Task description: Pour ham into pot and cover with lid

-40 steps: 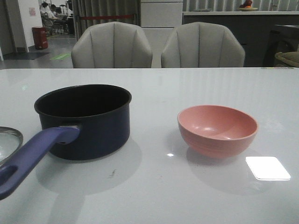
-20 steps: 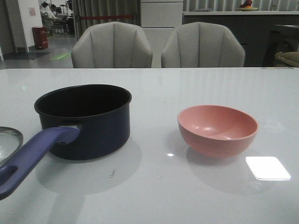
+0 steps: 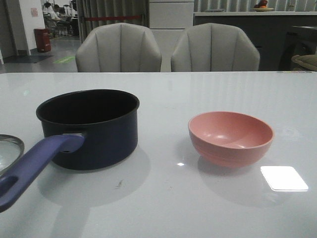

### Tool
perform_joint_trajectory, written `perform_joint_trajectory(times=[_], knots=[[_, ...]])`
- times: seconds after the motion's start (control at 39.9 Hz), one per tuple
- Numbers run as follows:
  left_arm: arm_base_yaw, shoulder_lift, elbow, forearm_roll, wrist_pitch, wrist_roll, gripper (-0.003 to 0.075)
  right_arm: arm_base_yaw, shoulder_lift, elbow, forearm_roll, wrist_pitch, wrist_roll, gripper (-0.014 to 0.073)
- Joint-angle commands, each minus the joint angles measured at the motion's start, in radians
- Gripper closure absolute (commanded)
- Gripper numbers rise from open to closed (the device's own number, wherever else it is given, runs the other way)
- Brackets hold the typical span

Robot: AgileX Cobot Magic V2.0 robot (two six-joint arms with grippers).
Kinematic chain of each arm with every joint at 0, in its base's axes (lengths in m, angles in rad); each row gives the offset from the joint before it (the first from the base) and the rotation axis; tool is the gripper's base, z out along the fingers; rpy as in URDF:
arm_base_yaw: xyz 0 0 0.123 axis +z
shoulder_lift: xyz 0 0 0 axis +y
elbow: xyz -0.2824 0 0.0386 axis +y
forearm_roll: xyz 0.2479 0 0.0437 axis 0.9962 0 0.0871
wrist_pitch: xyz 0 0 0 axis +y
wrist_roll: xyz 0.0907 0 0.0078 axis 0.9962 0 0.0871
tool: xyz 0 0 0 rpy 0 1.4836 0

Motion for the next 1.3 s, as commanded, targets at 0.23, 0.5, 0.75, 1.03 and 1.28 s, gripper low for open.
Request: perform_joint_trajectory(times=[0.23,0.5,0.75,1.03,1.28], knots=[[0.160,0.224,-0.219,-0.075,0.142,0.108,0.0082,0.001,0.010,-0.026,0.012,-0.085,-0.008,0.0445],[0.127,0.337,-0.270,-0.008,0.159,0.108,0.0082,0.001,0.010,-0.026,0.012,-0.085,-0.008,0.0445],[0.055,0.402,-0.282,0.014,0.119,0.098,0.0082,0.001,0.010,-0.026,0.012,-0.085,-0.008,0.0445],[0.060,0.448,-0.282,0.014,0.109,0.062,0.0082,0.001,0.010,-0.026,0.012,-0.085,-0.008,0.0445],[0.060,0.472,-0.282,0.025,0.104,0.052,0.0082,0.001,0.010,-0.026,0.012,-0.085,-0.008,0.0445]])
